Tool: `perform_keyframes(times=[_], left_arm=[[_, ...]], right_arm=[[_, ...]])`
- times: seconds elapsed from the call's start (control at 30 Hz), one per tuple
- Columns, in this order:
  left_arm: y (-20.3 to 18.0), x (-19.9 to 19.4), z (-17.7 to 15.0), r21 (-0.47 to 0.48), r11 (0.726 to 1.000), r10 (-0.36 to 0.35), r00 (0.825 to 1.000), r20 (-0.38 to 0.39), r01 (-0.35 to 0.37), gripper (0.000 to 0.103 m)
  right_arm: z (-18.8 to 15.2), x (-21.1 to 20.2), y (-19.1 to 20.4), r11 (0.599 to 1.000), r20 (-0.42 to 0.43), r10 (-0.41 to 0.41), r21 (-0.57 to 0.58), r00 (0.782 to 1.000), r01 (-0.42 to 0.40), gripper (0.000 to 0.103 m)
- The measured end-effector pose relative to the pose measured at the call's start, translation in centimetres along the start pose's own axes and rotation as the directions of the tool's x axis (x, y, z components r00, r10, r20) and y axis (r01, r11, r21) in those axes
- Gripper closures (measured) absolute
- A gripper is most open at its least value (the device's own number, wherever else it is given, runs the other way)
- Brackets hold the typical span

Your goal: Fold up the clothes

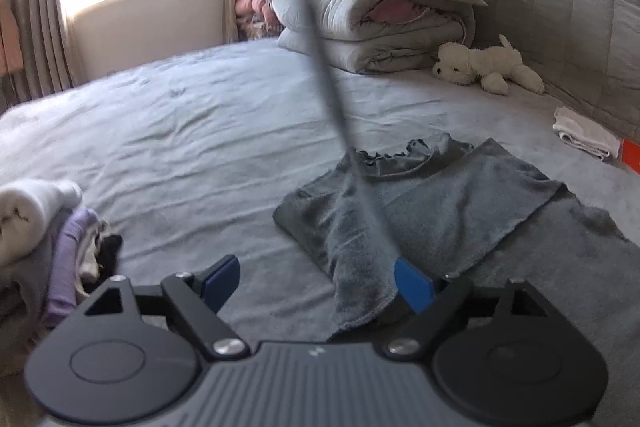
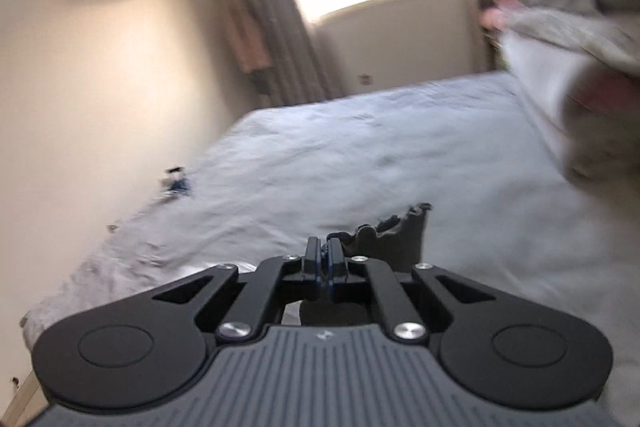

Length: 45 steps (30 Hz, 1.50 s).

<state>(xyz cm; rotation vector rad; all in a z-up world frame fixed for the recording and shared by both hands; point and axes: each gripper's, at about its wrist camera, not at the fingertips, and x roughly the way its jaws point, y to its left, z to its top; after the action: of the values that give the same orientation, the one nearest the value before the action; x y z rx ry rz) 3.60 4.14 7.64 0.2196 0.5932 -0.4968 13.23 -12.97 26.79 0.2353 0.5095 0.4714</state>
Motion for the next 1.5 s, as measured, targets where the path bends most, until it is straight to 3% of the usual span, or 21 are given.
perform_keyframes(times=[0.1, 0.3, 0.47, 0.6, 0.73, 0.87, 0.93, 1.07, 1.17, 1.3, 1.4, 1.5], left_arm=[[-1.1, 0.5, -0.2, 0.044, 0.998, 0.036, 0.999, -0.003, -0.036, 0.017], [-2.5, 2.2, -0.1, 0.121, 0.984, 0.132, 0.991, 0.000, -0.131, 0.016], [0.3, 4.3, 0.4, -0.019, 0.967, 0.251, 0.966, -0.062, -0.253, 0.019], [2.0, 4.9, 0.5, -0.108, 0.944, 0.298, 0.947, -0.121, -0.311, 0.019], [2.3, 3.5, 0.9, -0.167, 0.955, 0.225, 0.965, -0.136, -0.247, 0.021], [1.4, 2.1, 1.1, -0.192, 0.966, 0.160, 0.984, -0.083, -0.174, 0.019], [0.6, 3.2, 1.0, -0.133, 0.971, 0.185, 0.977, -0.104, -0.198, 0.019], [1.1, 6.1, 0.7, -0.139, 0.946, 0.273, 0.951, -0.147, -0.293, 0.019], [0.8, 6.8, 1.0, -0.177, 0.940, 0.264, 0.951, -0.159, -0.291, 0.019], [-0.5, 5.1, 1.6, -0.167, 0.947, 0.266, 0.962, -0.063, -0.273, 0.014], [-1.3, 6.8, 1.0, -0.108, 0.945, 0.298, 0.949, -0.100, -0.308, 0.013], [-0.4, 8.7, 0.4, -0.098, 0.912, 0.380, 0.910, -0.163, -0.398, 0.014]], right_arm=[[0.8, 1.7, 3.1, 0.997, -0.017, 0.068, -0.025, 0.998, -0.069, 0.098], [1.4, 2.8, 4.5, 0.985, -0.021, 0.170, 0.000, 0.985, -0.170, 0.098], [2.2, 1.3, 3.9, 0.982, 0.025, 0.189, 0.005, 0.982, -0.189, 0.098], [1.6, 0.4, 3.0, 0.982, 0.030, 0.189, 0.011, 0.981, -0.190, 0.098], [0.8, 1.1, 2.3, 0.982, 0.002, 0.186, 0.017, 0.983, -0.186, 0.098], [0.3, 2.3, 2.5, 0.980, -0.027, 0.198, 0.018, 0.980, -0.197, 0.098], [0.2, 2.1, 2.7, 0.978, -0.020, 0.208, 0.017, 0.978, -0.208, 0.098], [0.6, 0.9, 2.9, 0.973, 0.020, 0.229, 0.025, 0.973, -0.229, 0.098], [0.7, -0.2, 2.8, 0.973, 0.041, 0.229, 0.018, 0.973, -0.230, 0.098], [0.4, -0.5, 2.1, 0.979, 0.036, 0.205, 0.007, 0.978, -0.205, 0.098], [0.1, -0.3, 1.5, 0.979, 0.033, 0.202, 0.023, 0.979, -0.203, 0.098], [-0.4, -0.4, 1.6, 0.977, 0.034, 0.212, 0.027, 0.977, -0.213, 0.098]])
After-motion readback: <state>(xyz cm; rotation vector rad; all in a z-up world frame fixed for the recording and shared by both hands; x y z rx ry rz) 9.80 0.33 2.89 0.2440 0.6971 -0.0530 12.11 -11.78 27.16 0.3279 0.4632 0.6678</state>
